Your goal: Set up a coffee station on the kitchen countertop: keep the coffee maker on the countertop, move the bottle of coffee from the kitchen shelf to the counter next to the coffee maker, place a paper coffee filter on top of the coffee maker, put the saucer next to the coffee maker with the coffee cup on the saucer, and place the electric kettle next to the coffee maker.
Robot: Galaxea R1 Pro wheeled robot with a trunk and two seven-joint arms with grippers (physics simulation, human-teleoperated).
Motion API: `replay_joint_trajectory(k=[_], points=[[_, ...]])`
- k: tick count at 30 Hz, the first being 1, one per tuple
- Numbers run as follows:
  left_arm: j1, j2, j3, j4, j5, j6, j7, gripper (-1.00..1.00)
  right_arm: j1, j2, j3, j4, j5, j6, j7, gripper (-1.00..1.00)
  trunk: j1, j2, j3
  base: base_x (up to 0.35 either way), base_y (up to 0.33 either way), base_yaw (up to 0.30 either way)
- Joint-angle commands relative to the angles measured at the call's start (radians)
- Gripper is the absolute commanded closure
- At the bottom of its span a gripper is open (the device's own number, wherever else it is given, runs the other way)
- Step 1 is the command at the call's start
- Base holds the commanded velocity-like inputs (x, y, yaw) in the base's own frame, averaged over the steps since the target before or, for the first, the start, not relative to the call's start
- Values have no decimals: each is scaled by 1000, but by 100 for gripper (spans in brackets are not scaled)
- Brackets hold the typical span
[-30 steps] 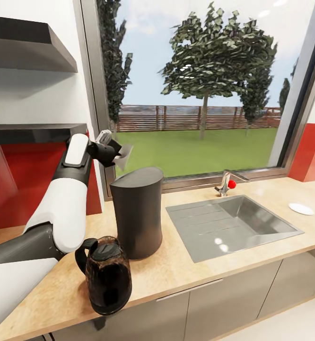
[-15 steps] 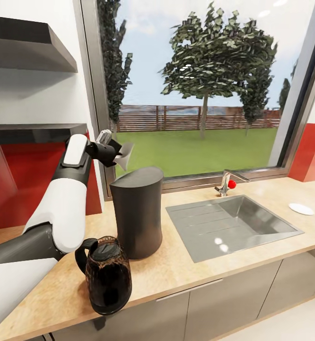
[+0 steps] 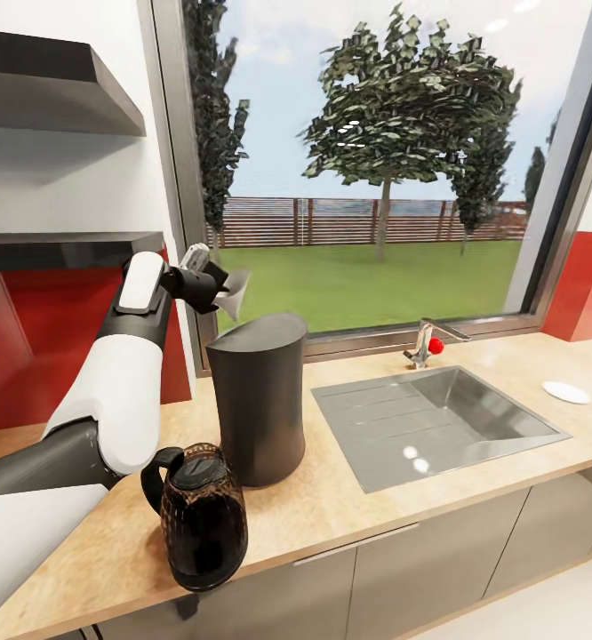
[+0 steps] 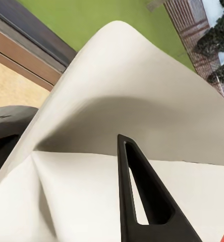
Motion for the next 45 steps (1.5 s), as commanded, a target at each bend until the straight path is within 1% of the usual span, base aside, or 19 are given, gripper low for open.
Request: replay_joint_trajectory(k=[1, 8, 9, 11, 13, 14, 16, 20, 28, 33, 40, 45], points=[[0, -1, 4, -1, 11, 1, 10, 100, 0, 0, 0, 1, -7, -3, 0, -100, 0, -1, 0, 0, 0, 0], [2, -1, 5, 0, 11, 2, 11, 100, 0, 0, 0, 1, -8, -3, 0, -100, 0, -1, 0, 0, 0, 0], [8, 5, -1, -6, 17, 8, 5, 100, 0, 6, -1, -4, -13, -3, 0, -100, 0, -1, 0, 0, 0, 0], [19, 16, 3, -17, 27, 6, -6, 100, 0, 17, -2, -6, -12, -6, -1, -100, 0, -1, 0, 0, 0, 0], [30, 27, 5, -28, 37, -3, -12, 100, 0, 17, -3, -6, -12, -6, -1, -100, 0, -1, 0, 0, 0, 0], [36, 33, 6, -33, 30, -8, -6, 100, 0, 17, -3, -6, -12, -7, -1, -100, 0, -1, 0, 0, 0, 0], [47, 36, 7, -31, 16, -18, 4, 100, 0, 17, -3, -7, -12, -8, -1, -100, 0, -1, 0, 0, 0, 0], [70, 43, 6, -39, 8, -29, -17, 100, 0, 17, -3, -7, -12, -8, -1, -100, 0, -1, 0, 0, 0, 0], [76, 45, 4, -41, 7, -23, -62, 100, 0, 17, -3, -7, -12, -8, -1, -100, 0, -1, 0, 0, 0, 0], [76, 44, -3, -41, 7, -21, -90, 100, 0, 17, -3, -7, -12, -8, -1, -100, 0, -1, 0, 0, 0, 0], [75, 45, -4, -41, 7, -19, -91, 100, 0, 17, -3, -7, -12, -8, -1, -100, 0, -1, 0, 0, 0, -10], [75, 45, -5, -40, 7, -19, -92, 100, 0, 17, -3, -7, -12, -8, -1, -100, 0, -1, 0, 0, 0, -175]])
